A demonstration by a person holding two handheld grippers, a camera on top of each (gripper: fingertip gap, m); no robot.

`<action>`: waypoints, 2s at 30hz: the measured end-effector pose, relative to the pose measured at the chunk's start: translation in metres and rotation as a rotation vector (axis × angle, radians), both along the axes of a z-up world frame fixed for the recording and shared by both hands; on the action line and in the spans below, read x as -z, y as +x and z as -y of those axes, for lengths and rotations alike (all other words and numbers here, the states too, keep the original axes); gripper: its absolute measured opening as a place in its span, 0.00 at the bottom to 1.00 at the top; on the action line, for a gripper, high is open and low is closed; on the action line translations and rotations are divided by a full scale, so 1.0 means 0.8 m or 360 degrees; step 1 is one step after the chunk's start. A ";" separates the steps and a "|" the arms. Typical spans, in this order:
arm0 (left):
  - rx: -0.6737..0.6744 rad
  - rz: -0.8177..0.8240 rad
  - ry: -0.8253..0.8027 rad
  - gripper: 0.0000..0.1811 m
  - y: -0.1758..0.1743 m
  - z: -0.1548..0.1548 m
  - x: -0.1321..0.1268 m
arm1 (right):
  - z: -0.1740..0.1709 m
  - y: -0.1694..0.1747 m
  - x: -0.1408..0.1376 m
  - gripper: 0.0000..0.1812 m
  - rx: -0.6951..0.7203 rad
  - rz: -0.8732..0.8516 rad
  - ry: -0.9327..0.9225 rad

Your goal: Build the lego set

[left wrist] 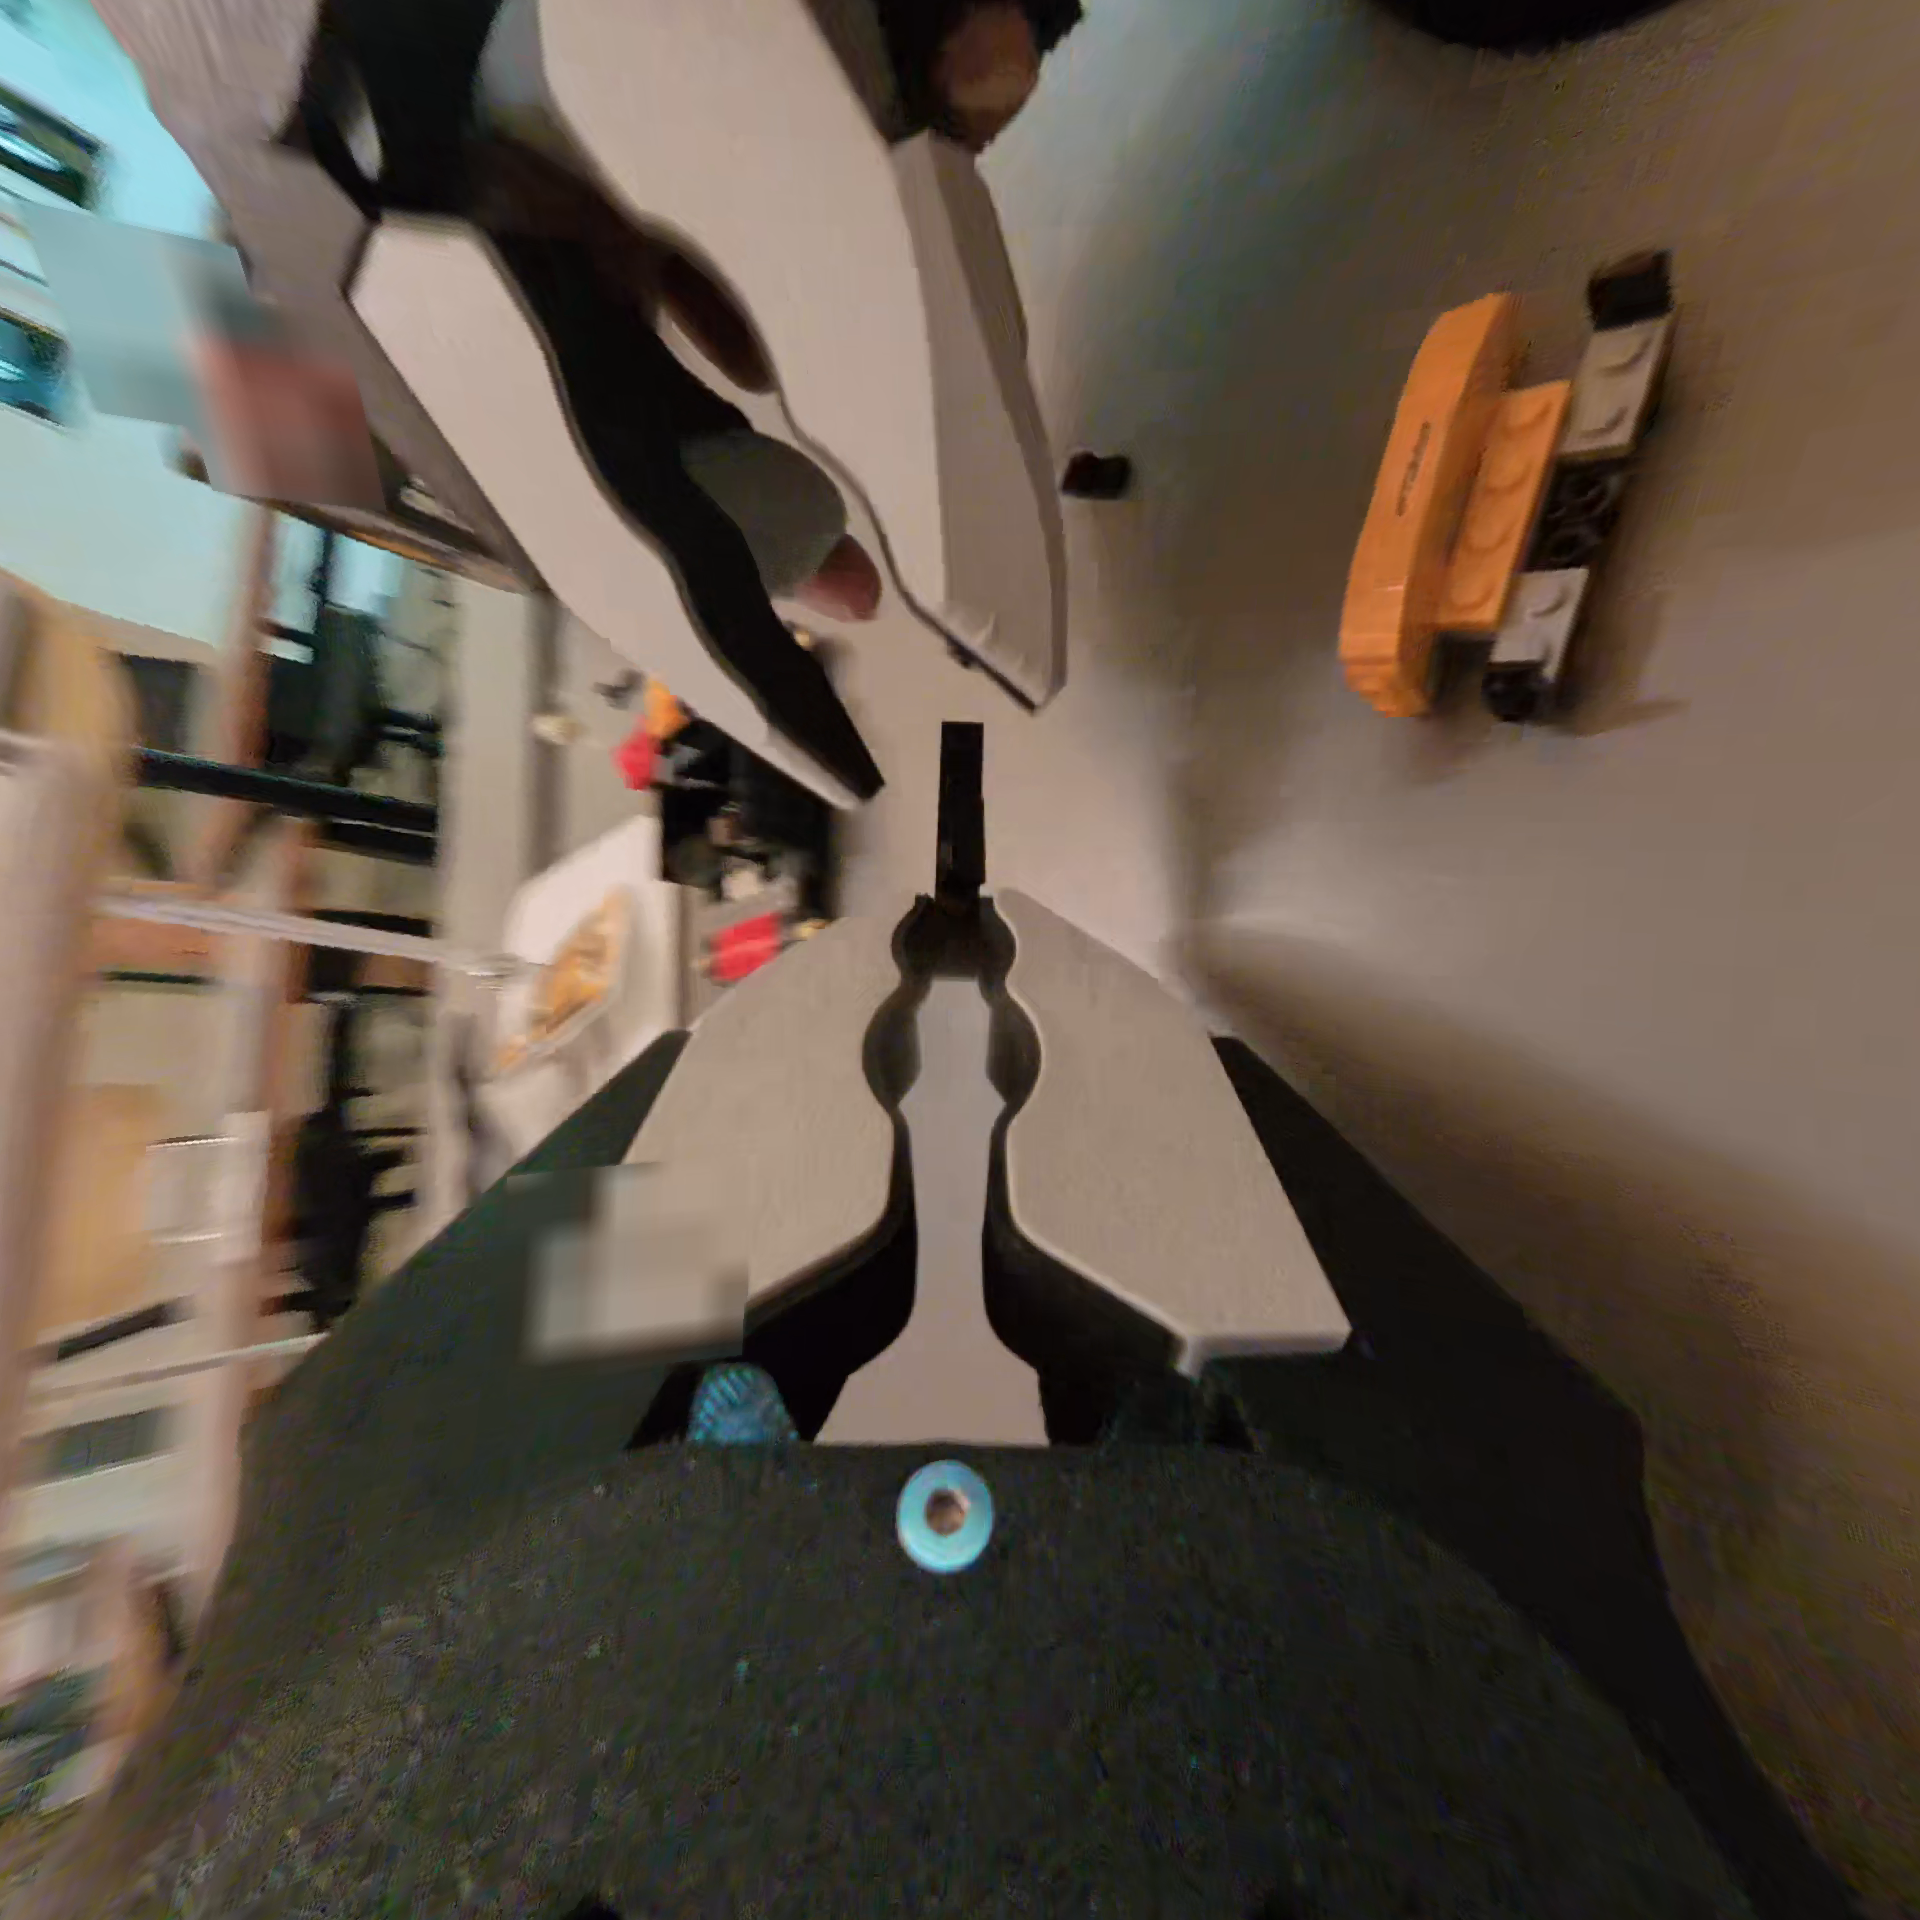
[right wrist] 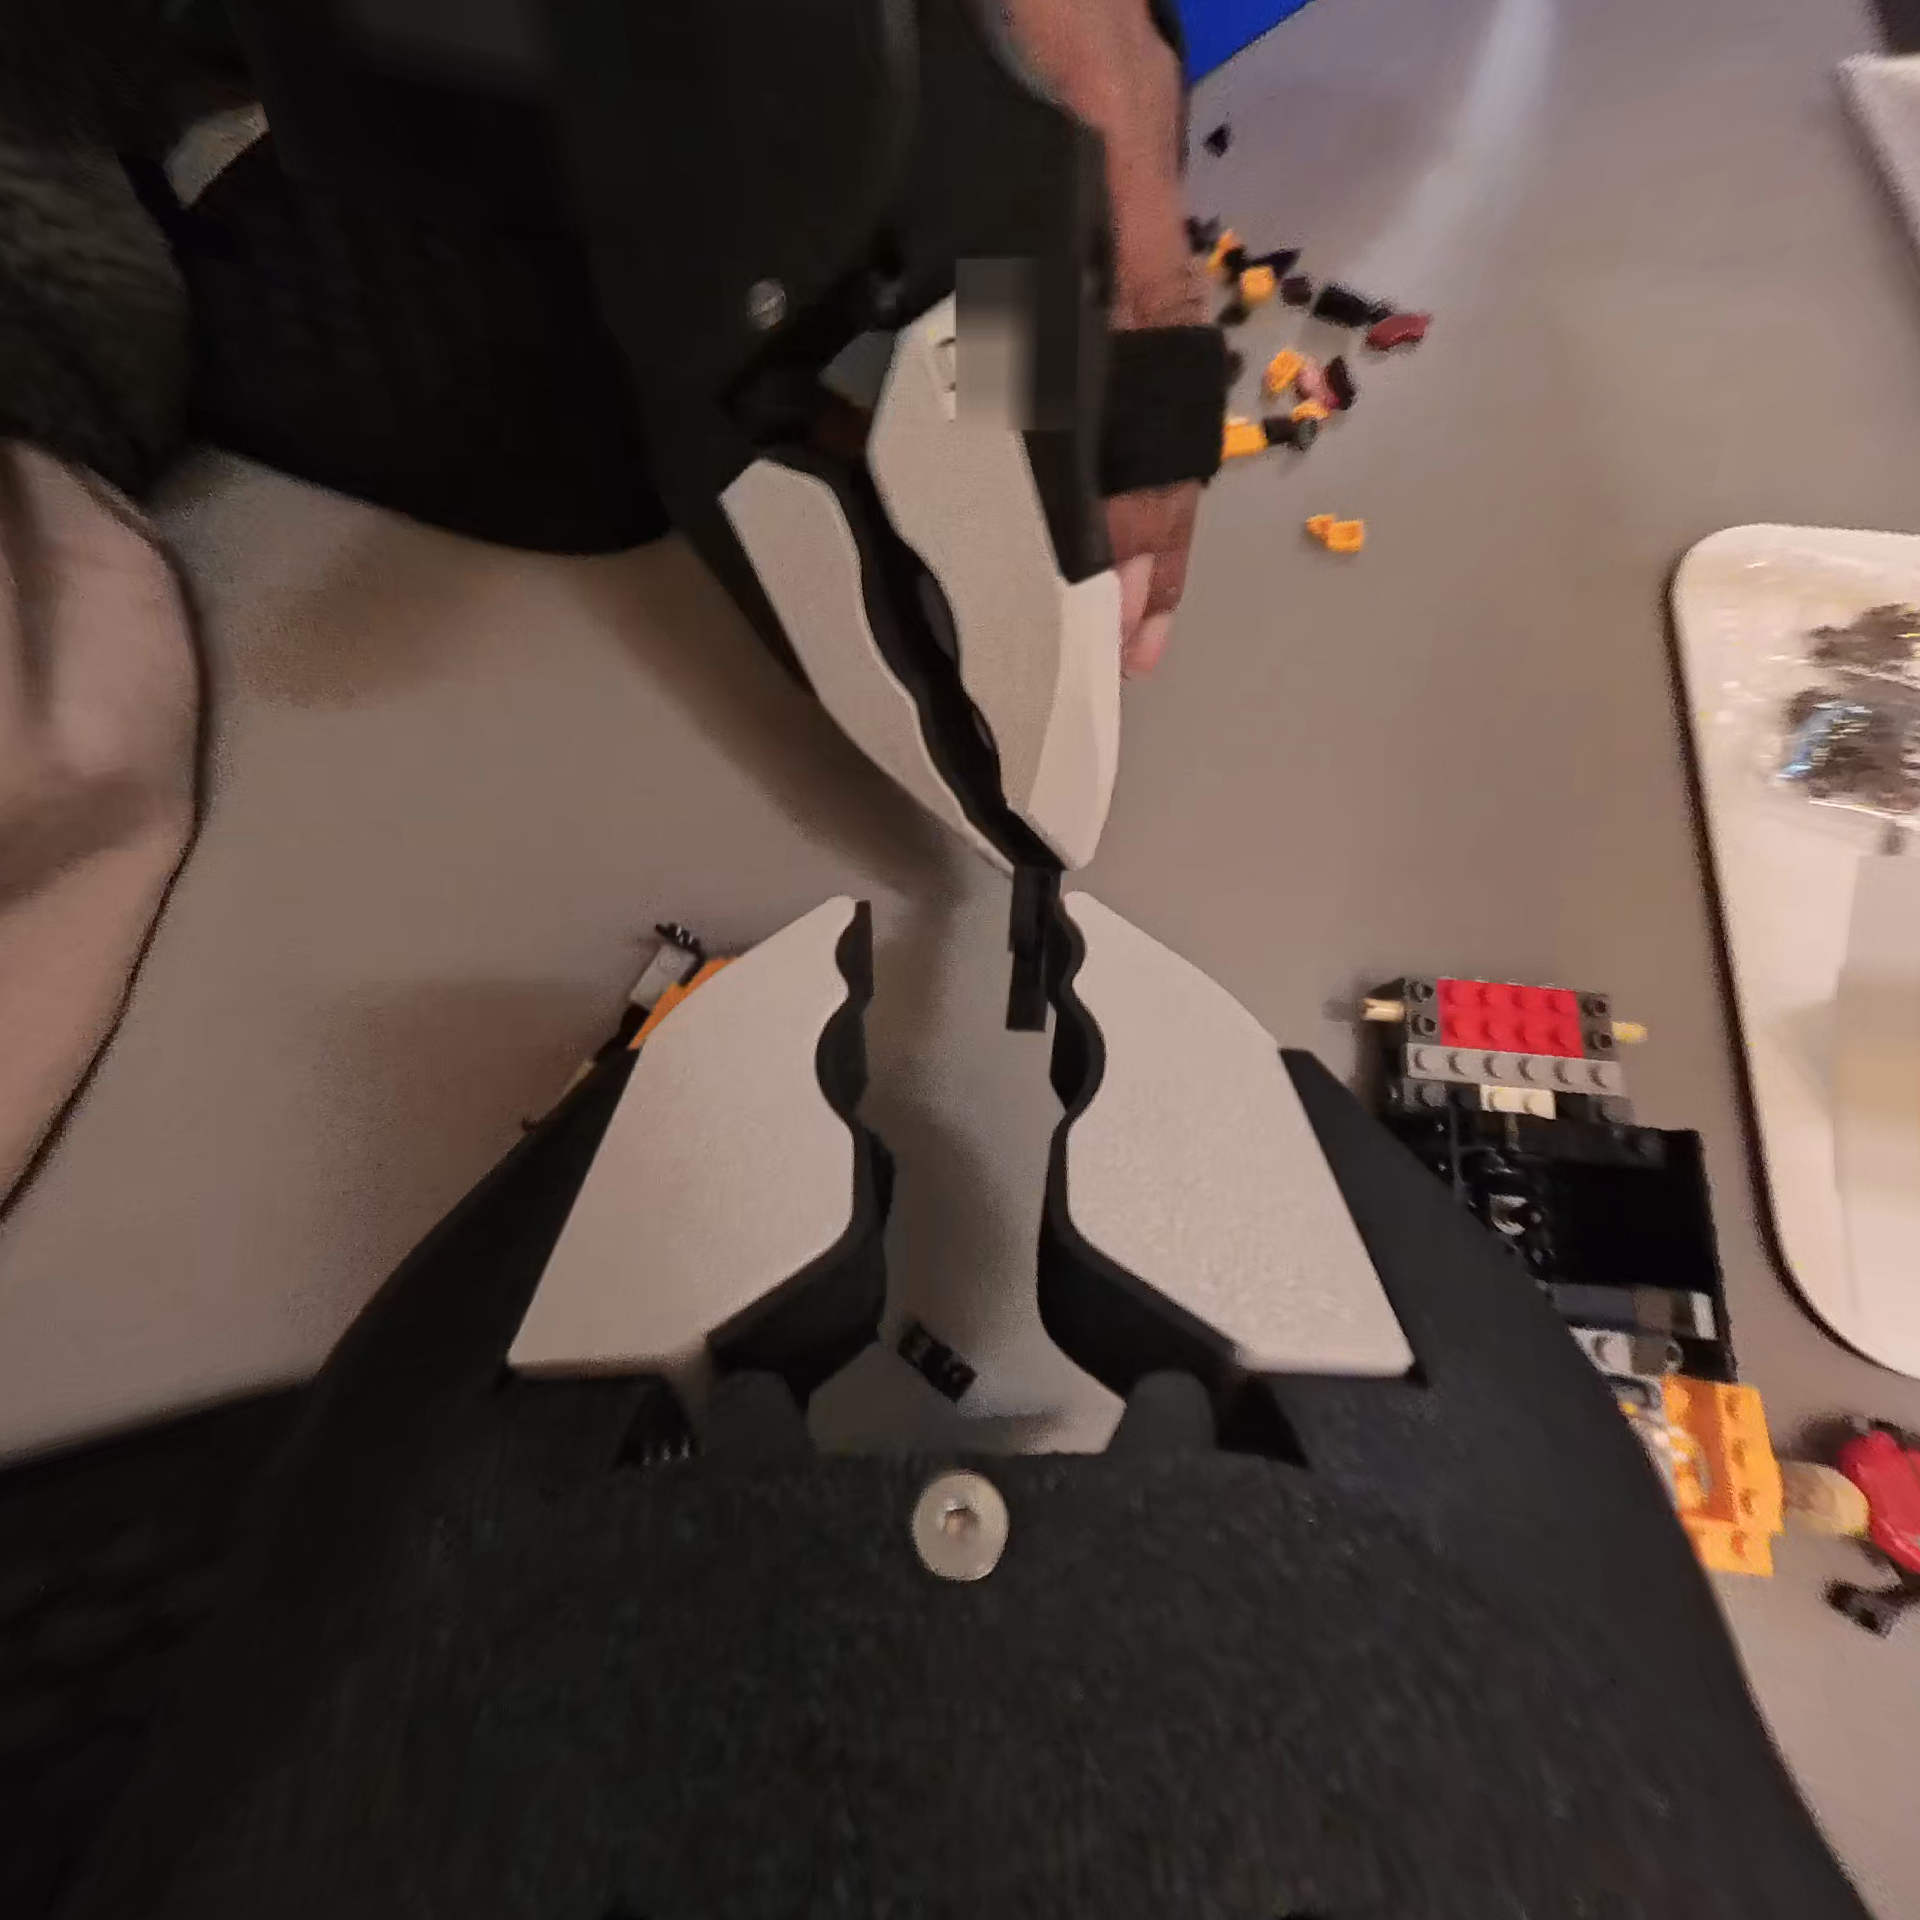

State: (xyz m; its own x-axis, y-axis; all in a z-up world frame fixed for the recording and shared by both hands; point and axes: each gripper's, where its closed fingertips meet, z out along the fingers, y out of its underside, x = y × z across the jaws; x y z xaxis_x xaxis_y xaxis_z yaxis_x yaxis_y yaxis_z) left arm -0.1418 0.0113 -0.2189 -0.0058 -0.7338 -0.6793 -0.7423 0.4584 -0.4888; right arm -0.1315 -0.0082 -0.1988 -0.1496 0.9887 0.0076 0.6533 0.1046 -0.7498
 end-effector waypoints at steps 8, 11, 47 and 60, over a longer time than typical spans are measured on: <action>-0.0022 -0.0114 0.0610 0.04 0.011 0.007 -0.042 | -0.009 -0.007 -0.004 0.13 0.0202 -0.0053 0.0364; -0.0007 -0.0147 0.0739 0.04 0.010 0.010 -0.047 | -0.007 -0.010 -0.014 0.06 0.0200 -0.0110 0.0389; 0.0045 0.1005 -0.0850 0.03 0.008 0.053 -0.114 | 0.028 -0.015 -0.086 0.04 0.0153 -0.0797 0.0797; 0.0010 0.1351 -0.1402 0.03 0.011 0.055 -0.127 | 0.026 -0.013 -0.098 0.04 0.0216 -0.0791 0.1058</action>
State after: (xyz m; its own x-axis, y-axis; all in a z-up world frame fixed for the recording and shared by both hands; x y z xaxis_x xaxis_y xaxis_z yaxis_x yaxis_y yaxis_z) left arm -0.1326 -0.0324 -0.1173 0.1920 -0.9464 0.2598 -0.0355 -0.2713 -0.9618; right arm -0.1415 -0.0288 -0.1206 0.1448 0.7641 0.6286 0.3024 0.5707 -0.7634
